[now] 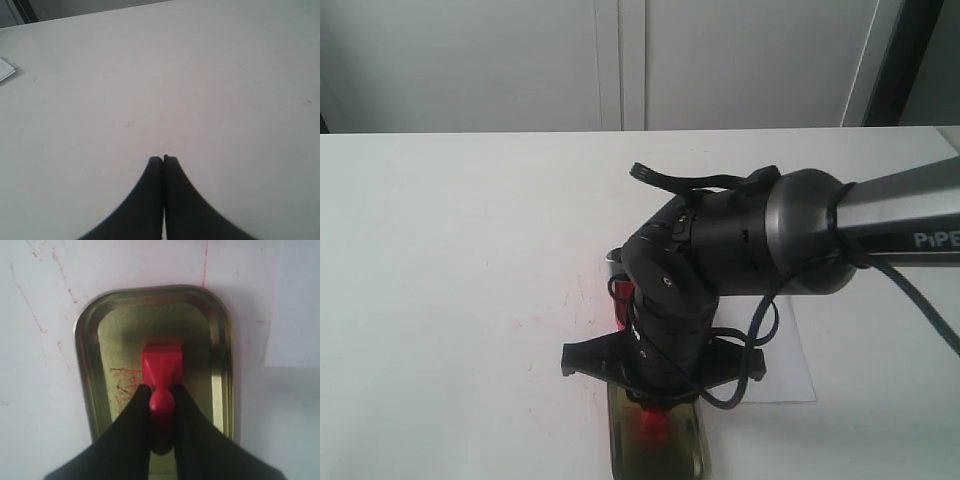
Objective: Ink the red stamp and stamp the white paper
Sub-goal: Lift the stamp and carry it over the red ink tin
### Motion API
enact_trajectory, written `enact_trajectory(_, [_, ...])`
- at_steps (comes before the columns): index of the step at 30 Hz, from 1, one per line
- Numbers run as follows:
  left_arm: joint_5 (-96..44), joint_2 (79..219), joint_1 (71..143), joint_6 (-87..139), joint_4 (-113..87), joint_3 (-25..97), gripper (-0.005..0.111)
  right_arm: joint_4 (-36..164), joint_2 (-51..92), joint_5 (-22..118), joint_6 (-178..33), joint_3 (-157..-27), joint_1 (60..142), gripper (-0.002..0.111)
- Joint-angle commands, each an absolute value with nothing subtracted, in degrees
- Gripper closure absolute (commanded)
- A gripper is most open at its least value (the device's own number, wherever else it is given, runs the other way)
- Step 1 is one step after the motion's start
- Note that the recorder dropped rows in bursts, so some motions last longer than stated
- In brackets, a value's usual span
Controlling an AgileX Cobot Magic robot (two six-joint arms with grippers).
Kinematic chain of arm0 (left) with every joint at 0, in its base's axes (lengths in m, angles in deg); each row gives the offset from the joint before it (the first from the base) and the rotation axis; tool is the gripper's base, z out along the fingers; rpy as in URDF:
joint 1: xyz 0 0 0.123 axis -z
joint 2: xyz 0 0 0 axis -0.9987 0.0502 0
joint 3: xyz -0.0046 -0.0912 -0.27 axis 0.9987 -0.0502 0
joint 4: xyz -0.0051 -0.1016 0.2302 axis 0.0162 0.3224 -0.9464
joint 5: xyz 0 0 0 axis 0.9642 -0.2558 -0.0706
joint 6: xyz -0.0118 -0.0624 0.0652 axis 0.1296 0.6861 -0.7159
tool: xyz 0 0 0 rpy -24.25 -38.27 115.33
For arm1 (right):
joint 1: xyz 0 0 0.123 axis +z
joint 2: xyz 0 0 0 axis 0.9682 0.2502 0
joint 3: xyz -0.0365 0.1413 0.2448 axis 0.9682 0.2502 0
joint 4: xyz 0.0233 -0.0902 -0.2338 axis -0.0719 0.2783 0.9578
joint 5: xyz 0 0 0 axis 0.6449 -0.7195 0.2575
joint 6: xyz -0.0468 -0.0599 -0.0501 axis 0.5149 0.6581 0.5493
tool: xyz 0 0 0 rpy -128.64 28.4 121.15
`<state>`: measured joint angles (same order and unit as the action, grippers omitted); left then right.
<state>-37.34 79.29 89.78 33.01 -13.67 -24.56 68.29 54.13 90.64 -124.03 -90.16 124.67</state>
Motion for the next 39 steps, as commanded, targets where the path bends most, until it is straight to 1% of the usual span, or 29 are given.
enact_trajectory(1, [-37.3,79.1,89.6,32.8,-13.6,-24.7,0.107,68.9,51.3,92.4,-120.9,-90.2,124.8,0.108])
enact_trajectory(6, [-37.3,79.1,89.6,32.8,-13.6,-24.7,0.107,70.7,47.7,92.4,-118.2,-90.2,124.8,0.108])
enact_trajectory(12, [-37.3,79.1,89.6,32.8,-13.6,-24.7,0.107,77.8,44.4,90.8,-118.2,-90.4,124.4,0.108])
enact_trajectory(28, [-37.3,79.1,89.6,32.8,-13.6,-24.7,0.107,78.8,44.2,88.8,-113.1,-97.7,117.1,0.108])
enact_trajectory(32, [-37.3,79.1,89.6,32.8,-13.6,-24.7,0.107,78.8,45.5,90.1,-111.3,-100.0,116.6,0.108])
enact_trajectory(39, [-37.3,79.1,89.6,32.8,-13.6,-24.7,0.107,78.1,52.2,92.8,-109.0,-107.3,116.5,0.108])
